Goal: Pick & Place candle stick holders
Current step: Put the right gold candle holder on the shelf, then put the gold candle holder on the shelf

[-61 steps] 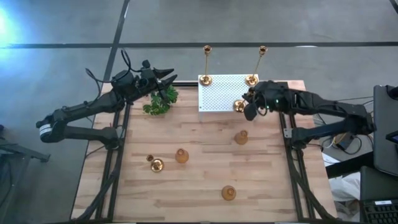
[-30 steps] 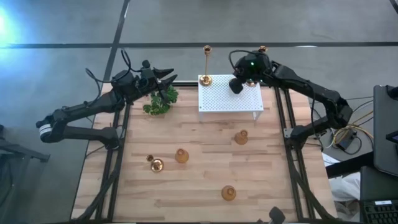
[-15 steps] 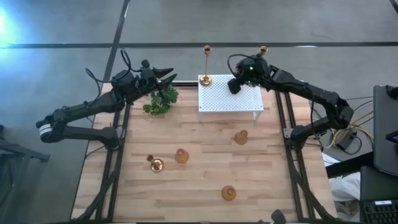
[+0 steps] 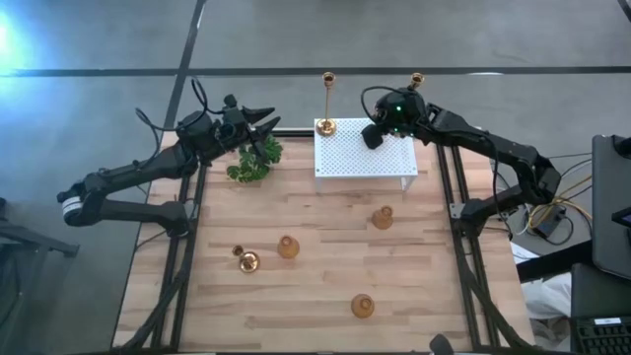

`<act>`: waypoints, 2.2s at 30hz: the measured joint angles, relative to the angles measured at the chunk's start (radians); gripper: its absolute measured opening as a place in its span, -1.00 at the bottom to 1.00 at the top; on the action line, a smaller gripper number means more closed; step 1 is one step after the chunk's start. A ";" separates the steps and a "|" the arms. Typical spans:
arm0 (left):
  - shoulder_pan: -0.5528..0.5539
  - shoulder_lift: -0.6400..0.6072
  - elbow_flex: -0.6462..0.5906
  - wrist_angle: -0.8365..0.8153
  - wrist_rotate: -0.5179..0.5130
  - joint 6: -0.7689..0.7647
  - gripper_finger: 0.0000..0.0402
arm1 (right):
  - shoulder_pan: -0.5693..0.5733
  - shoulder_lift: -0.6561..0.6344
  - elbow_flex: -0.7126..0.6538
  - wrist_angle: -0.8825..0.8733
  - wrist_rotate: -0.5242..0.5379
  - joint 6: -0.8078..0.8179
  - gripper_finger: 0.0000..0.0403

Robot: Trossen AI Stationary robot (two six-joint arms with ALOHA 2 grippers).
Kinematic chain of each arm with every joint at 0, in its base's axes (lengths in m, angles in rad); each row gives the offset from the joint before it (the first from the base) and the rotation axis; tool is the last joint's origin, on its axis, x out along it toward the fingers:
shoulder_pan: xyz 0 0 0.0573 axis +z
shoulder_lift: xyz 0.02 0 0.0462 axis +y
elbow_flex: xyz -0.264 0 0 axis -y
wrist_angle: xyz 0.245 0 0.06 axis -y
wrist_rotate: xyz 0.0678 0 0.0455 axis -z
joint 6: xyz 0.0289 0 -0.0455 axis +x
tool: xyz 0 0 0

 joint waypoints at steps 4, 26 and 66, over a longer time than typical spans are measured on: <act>0.000 0.000 0.000 0.000 0.001 0.000 -0.31 | 0.002 0.000 -0.005 0.000 -0.004 0.007 -0.90; 0.000 0.000 0.000 0.000 0.002 0.000 -0.31 | 0.001 -0.003 -0.055 0.023 0.021 0.028 -0.90; 0.000 -0.028 0.000 -0.034 0.000 0.000 -0.31 | 0.038 -0.193 -0.058 -0.184 -0.087 0.158 0.02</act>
